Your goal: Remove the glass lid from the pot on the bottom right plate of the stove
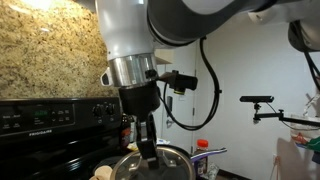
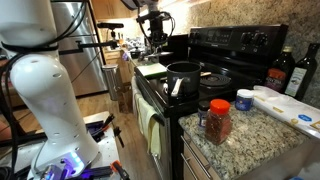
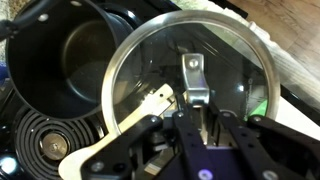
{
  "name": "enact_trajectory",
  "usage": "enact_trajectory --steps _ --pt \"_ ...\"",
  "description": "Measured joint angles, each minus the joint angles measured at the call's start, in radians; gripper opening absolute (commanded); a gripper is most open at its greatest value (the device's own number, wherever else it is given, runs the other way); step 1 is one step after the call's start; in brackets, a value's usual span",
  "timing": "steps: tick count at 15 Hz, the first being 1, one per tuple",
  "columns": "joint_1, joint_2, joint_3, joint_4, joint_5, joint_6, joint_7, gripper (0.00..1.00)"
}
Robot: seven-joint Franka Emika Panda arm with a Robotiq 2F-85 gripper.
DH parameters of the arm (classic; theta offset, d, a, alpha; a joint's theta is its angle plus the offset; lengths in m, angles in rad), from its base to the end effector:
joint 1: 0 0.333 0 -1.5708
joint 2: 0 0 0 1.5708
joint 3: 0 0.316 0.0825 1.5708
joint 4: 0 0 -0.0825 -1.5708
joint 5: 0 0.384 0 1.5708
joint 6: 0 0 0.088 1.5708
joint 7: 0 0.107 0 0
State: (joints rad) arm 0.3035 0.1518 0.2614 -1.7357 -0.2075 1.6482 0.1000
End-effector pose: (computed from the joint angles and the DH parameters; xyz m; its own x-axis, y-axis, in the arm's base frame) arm 0.5047 0.2871 0.4710 0.8630 0.4567 -0.2160 0.4949 -0.8501 0.1802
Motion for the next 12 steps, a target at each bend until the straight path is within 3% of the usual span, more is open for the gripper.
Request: enact_trajectory --steps 7,12 --pt "0.018 0.049 0.003 0.025 -0.053 0.081 -0.054 0.12" --pt "0.094 0.266 0.018 0.217 -0.122 0.138 -0.202 0.12"
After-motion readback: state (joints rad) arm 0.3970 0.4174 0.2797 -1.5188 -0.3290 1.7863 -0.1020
